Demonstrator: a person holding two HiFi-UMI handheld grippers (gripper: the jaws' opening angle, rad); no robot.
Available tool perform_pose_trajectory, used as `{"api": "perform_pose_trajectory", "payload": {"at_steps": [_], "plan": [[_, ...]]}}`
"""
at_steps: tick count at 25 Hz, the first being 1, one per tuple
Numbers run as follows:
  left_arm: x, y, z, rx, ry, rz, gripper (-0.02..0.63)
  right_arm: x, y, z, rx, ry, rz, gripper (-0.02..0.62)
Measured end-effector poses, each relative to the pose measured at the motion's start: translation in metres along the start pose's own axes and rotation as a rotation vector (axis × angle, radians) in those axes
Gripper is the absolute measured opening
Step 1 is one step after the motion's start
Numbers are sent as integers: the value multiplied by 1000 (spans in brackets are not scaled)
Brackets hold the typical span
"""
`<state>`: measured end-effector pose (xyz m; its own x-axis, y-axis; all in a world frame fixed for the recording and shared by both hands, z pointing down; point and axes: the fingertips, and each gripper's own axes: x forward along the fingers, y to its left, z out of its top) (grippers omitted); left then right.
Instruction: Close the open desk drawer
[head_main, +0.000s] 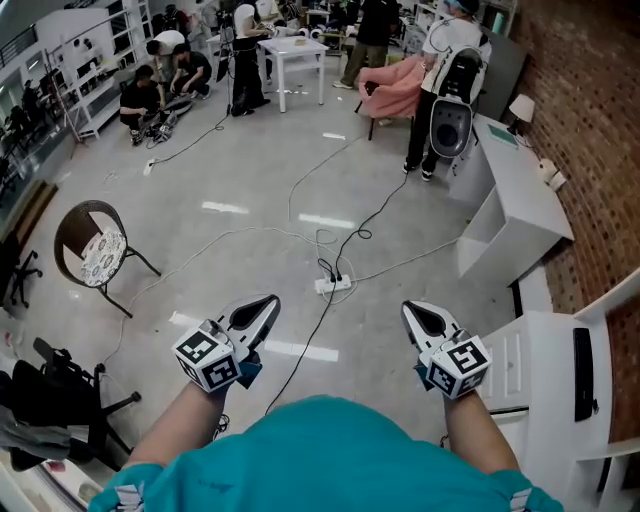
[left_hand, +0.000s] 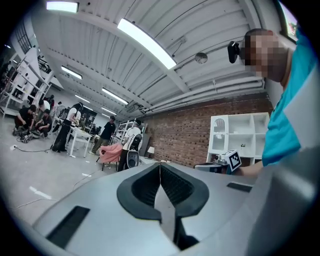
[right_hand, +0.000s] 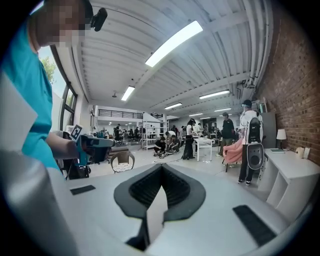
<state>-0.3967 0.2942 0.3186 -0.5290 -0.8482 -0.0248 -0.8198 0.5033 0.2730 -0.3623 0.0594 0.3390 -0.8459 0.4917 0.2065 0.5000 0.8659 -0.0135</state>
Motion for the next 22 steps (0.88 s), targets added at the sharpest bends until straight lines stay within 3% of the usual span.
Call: {"api": "perform_pose_trajectory", "payload": {"at_steps": [4,10,17,22], "plan": [[5,3,-7,4,43,-49,17,-3,3,-13,28,-12,-51,21],[43,-19,-20,28,104,-176,17,-43,-15,-41,101,-10,-192,21],[109,-82,-42,81,178,-381,17,-130,-40,-93,195,-13,-408,21],[154,-150,-79,88,248,-575,17,-206,-40,-147,306,-21,-601,21]]}}
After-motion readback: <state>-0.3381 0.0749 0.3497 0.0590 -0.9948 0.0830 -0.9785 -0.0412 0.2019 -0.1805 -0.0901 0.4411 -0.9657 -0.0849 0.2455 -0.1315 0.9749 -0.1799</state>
